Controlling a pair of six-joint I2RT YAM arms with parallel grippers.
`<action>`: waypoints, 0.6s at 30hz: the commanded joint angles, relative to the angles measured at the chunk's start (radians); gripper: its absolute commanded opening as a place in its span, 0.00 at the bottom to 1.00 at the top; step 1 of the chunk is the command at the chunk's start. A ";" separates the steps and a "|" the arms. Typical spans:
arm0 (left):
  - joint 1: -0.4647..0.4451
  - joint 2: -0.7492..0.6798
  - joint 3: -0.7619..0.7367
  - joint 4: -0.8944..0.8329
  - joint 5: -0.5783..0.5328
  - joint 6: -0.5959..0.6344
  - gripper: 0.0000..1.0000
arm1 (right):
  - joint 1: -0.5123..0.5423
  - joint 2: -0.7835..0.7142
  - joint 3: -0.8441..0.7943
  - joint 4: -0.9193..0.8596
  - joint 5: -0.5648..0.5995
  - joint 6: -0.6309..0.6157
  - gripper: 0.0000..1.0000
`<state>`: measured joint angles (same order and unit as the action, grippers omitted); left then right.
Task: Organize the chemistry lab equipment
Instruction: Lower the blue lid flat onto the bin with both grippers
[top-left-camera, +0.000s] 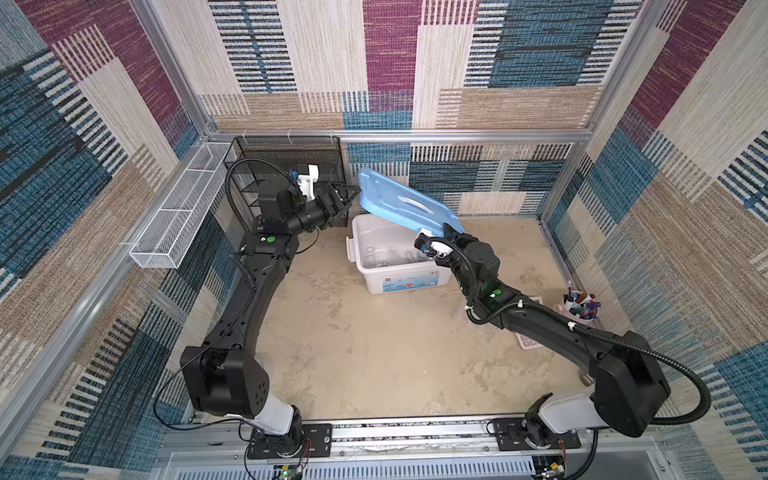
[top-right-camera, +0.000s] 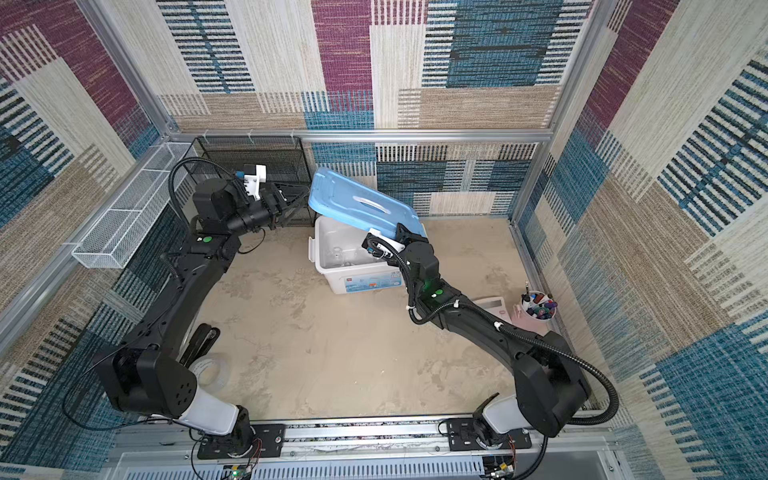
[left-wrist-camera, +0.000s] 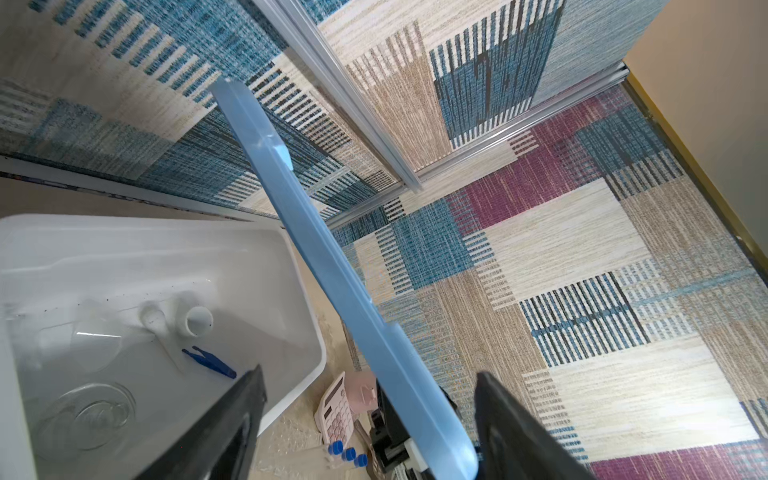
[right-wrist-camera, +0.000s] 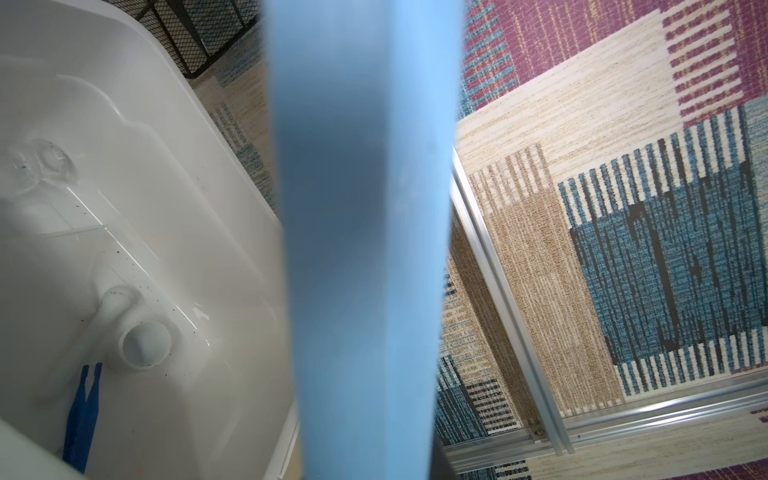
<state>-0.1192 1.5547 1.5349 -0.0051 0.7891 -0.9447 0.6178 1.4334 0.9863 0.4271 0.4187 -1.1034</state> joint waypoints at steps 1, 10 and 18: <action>-0.017 0.017 -0.004 0.030 0.009 -0.009 0.80 | 0.003 -0.001 0.003 0.041 -0.017 0.002 0.15; -0.051 0.073 0.020 0.048 0.011 -0.018 0.72 | 0.006 -0.004 -0.010 0.022 -0.030 -0.004 0.17; -0.062 0.084 -0.043 0.095 0.013 -0.033 0.54 | 0.005 -0.003 -0.011 -0.023 -0.041 -0.001 0.22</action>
<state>-0.1791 1.6394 1.5135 0.0387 0.7925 -0.9730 0.6216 1.4349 0.9745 0.3702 0.3920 -1.1221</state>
